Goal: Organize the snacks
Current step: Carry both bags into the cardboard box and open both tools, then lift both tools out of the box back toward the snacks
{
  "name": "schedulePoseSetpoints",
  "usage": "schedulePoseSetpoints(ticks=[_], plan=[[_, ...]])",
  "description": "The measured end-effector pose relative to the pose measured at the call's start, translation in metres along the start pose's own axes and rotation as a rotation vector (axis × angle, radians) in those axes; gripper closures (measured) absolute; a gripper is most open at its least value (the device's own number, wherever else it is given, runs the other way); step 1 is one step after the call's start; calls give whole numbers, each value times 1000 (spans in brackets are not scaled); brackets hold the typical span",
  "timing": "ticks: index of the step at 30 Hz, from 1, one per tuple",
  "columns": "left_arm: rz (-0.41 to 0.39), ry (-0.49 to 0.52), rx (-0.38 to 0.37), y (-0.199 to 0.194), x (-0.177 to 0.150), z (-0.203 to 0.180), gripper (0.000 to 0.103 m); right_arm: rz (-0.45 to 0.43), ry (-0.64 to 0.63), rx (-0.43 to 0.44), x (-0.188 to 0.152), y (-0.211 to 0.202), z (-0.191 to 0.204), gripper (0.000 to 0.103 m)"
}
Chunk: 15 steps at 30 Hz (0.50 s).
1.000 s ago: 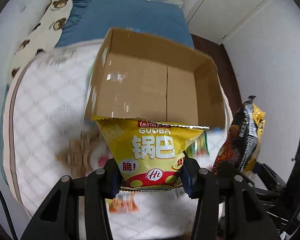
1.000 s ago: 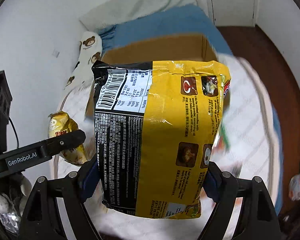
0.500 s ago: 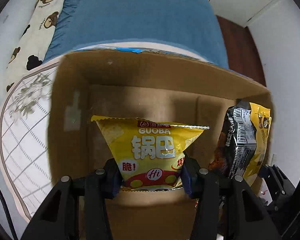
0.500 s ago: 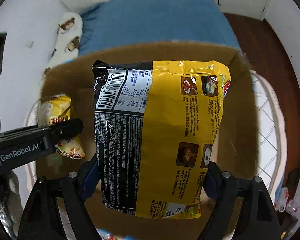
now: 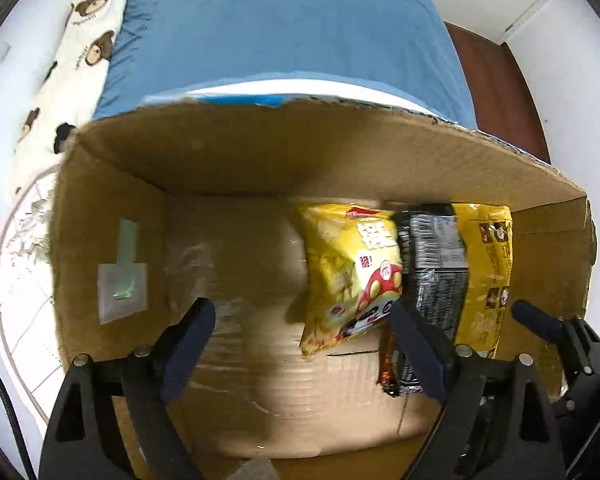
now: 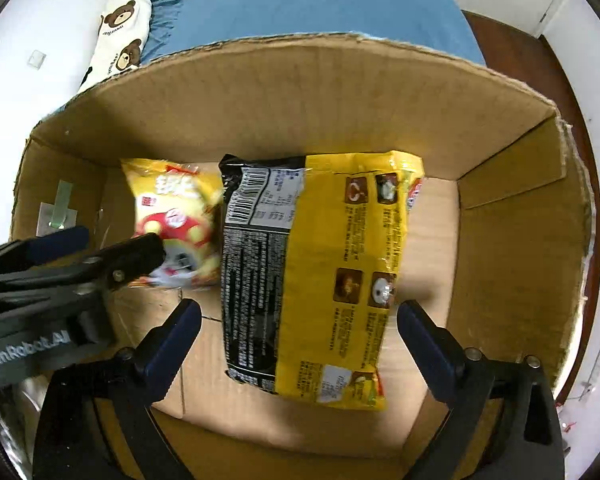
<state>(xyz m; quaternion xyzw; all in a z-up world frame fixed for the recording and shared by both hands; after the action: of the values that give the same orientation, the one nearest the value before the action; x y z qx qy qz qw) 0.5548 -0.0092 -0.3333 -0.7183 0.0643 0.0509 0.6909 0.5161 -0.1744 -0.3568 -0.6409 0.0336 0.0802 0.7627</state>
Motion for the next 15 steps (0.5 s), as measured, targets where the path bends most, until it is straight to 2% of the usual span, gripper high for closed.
schedulePoseSetpoints(ticks=[8, 15], plan=[[-96, -8, 6, -23, -30, 6, 13, -75, 33, -9, -36, -32, -7, 3], [-219, -7, 36, -64, -69, 1, 13, -163, 45, -46, -71, -68, -2, 3]])
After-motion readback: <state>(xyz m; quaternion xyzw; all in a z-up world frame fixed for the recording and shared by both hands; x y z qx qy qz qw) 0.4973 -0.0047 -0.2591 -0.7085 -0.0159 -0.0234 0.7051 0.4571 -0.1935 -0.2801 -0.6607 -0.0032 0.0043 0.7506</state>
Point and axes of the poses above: each gripper's, at about its wrist camera, not at the fingertips, and y roughly the way its jaws point, z to its left, x to its top, the point moved 6 cm from there along y, roughly the way its jaws point, and after that the axes turned 11 degrees about z, right-handed, at the moved point
